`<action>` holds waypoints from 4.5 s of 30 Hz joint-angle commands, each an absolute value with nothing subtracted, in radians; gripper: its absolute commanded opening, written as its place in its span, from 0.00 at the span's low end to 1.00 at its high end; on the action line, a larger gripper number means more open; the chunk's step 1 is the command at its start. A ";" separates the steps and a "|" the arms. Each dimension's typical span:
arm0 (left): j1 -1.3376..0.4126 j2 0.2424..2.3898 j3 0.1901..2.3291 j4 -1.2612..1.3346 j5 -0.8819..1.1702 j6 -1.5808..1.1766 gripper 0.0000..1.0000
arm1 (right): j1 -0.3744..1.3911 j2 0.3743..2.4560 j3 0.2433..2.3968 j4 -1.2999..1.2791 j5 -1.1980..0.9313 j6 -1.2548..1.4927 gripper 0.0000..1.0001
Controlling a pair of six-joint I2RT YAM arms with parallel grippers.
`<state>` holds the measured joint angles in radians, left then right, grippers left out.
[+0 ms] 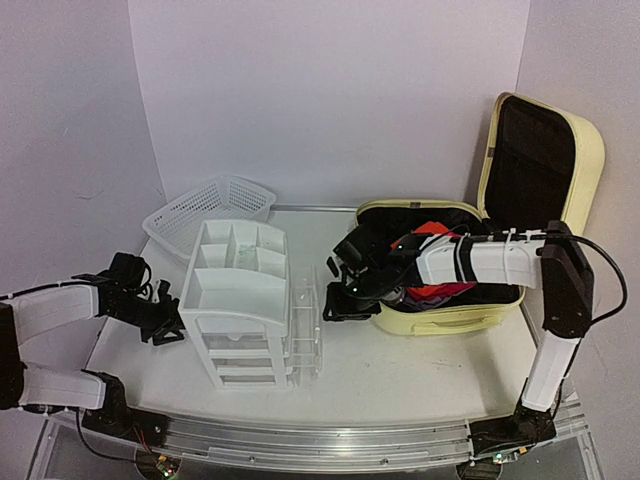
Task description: Open, take out, and arrange the luggage
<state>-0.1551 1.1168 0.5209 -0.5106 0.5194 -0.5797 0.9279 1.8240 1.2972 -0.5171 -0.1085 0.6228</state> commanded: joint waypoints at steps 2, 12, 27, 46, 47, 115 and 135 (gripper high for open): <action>-0.211 1.204 0.485 -0.334 0.488 -0.623 0.52 | 0.952 1.863 1.335 -0.215 -0.282 0.769 0.32; -0.277 1.369 0.456 -0.250 0.393 -0.680 0.40 | 0.960 1.925 1.217 0.160 -0.349 1.019 0.33; -0.277 1.547 0.459 0.027 0.851 -0.588 0.00 | 0.948 1.730 1.110 -0.180 -0.148 0.792 0.50; -0.279 1.412 0.370 0.118 0.939 -0.657 0.00 | 0.944 1.825 1.156 -0.164 -0.222 0.818 0.50; -0.282 1.433 0.384 0.120 0.953 -0.652 0.00 | 0.945 1.836 1.166 -0.154 -0.239 0.822 0.49; -0.133 1.372 0.366 -0.045 0.629 -0.680 0.39 | 0.776 1.589 1.394 -0.740 0.111 0.373 0.98; -0.130 1.024 0.722 -0.855 0.277 -0.729 0.68 | 0.575 1.916 1.622 -0.948 -0.028 0.643 0.61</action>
<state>-0.1352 1.1381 0.5629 -0.6838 0.3641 -0.7052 0.5907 1.8820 1.5784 -0.9203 0.0341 0.4728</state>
